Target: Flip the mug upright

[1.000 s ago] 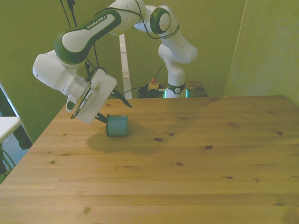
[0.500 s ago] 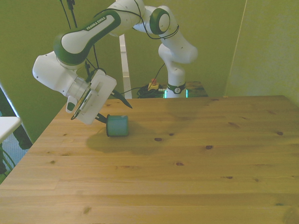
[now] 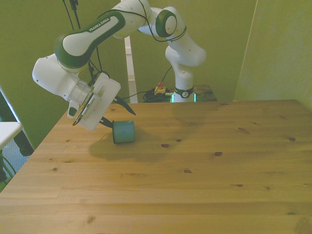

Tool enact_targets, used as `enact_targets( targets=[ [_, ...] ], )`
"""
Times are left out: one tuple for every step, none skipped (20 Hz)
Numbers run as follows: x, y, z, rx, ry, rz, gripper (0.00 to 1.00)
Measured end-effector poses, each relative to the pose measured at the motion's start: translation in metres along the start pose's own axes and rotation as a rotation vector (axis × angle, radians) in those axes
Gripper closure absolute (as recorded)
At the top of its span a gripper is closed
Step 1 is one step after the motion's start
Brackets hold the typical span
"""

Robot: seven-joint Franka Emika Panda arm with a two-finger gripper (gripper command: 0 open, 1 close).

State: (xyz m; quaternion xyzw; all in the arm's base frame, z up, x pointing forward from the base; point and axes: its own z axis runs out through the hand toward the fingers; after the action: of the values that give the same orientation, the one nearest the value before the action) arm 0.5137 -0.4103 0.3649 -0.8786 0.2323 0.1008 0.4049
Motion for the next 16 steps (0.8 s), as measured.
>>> enact_targets(
  targets=[
    [0.0001, -0.0003, 0.0002, 0.0, 0.0, 0.0, 1.0],
    [0.0002, -0.0005, 0.0004, 0.0, -0.001, -0.001, 1.0],
    [0.0003, -0.0007, 0.0006, -0.001, -0.001, 0.0, 1.0],
    [0.0003, -0.0009, 0.0007, -0.001, -0.001, -0.001, 1.0],
    [0.0004, -0.001, 0.0009, -0.001, -0.002, -0.001, 1.0],
    [0.0005, -0.0012, 0.0011, -0.001, -0.002, -0.001, 1.0],
    [0.0006, -0.0014, 0.0012, -0.002, -0.002, -0.001, 1.0],
    [0.0007, -0.0017, 0.0015, -0.002, -0.003, -0.002, 1.0],
    [0.0008, -0.002, 0.0017, -0.002, -0.003, -0.002, 1.0],
    [0.001, -0.0024, 0.0021, -0.002, -0.004, -0.003, 1.0],
    [0.0014, -0.0028, 0.0029, -0.003, -0.005, -0.003, 1.0],
    [0.0023, -0.0032, 0.0044, -0.003, -0.008, -0.004, 1.0],
    [0.0036, -0.0032, 0.0064, -0.002, -0.011, -0.004, 1.0],
    [0.0048, -0.0042, 0.0076, -0.001, -0.014, -0.007, 1.0],
    [0.006, -0.0061, 0.0082, 0.0, -0.019, -0.009, 1.0],
    [0.0062, -0.0081, 0.0087, 0.005, -0.032, -0.012, 1.0]
  ],
)
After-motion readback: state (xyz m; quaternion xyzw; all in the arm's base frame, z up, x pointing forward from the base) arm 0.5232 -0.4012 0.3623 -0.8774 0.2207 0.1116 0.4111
